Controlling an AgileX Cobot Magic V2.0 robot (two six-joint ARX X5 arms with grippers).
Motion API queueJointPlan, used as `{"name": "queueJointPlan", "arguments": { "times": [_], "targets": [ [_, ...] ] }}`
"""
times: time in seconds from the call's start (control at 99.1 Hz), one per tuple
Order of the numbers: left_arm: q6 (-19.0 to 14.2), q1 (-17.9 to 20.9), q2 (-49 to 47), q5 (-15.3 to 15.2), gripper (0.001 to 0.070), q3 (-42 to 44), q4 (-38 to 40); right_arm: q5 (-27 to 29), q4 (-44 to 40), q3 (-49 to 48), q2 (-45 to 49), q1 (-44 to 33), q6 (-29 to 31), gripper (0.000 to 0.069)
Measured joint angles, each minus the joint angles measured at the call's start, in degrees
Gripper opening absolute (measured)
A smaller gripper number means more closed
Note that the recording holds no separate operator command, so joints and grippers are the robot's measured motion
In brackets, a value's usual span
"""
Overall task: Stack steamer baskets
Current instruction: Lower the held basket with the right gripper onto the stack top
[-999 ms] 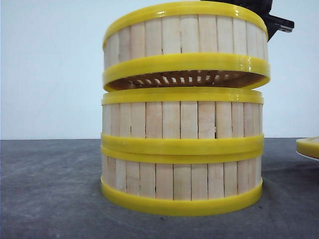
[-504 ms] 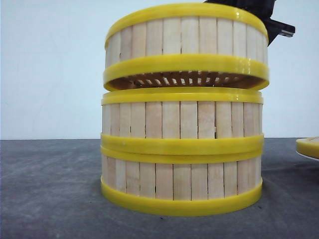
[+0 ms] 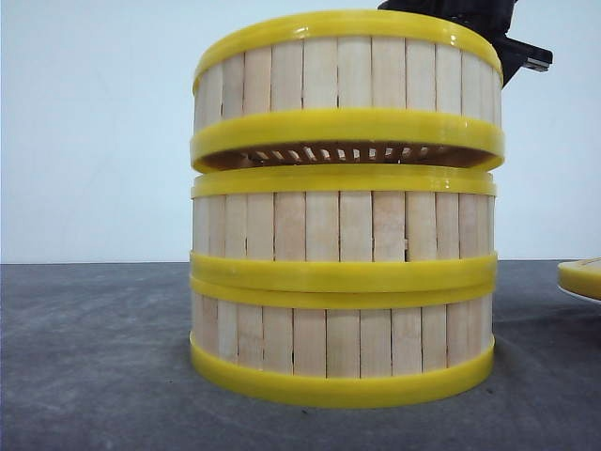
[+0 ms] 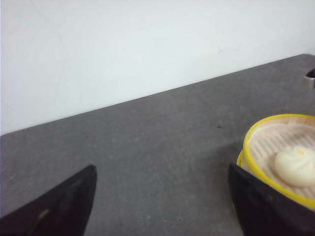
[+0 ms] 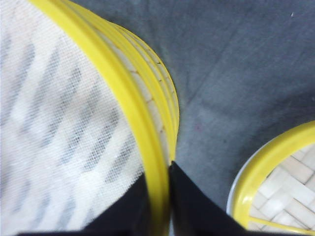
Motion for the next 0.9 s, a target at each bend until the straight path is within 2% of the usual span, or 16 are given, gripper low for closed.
{"name": "queueJointPlan", "arguments": {
  "times": [0.141,0.343,0.393,0.484,0.524,0.898],
  "targets": [
    [0.0,0.0,0.0,0.0,0.0506,0.0,0.0,-0.1,0.4,0.0,0.0,0.0,0.1,0.0180],
    [0.0,0.0,0.0,0.0,0.0506,0.0,0.0,-0.1,0.8,0.0,0.0,0.0,0.1,0.0202],
    [0.0,0.0,0.0,0.0,0.0506,0.0,0.0,-0.2,0.8,0.0,0.0,-0.1,0.2,0.0183],
    [0.0,0.0,0.0,0.0,0.0506,0.0,0.0,-1.0,0.8,0.0,0.0,-0.2,0.1,0.0064],
    [0.0,0.0,0.0,0.0,0.0506,0.0,0.0,-1.3,0.8,0.0,0.0,-0.2,-0.5,0.0042],
    [0.0,0.0,0.0,0.0,0.0506,0.0,0.0,-1.8,2.5,-0.2,0.1,-0.4,-0.6,0.0027]
  ]
}}
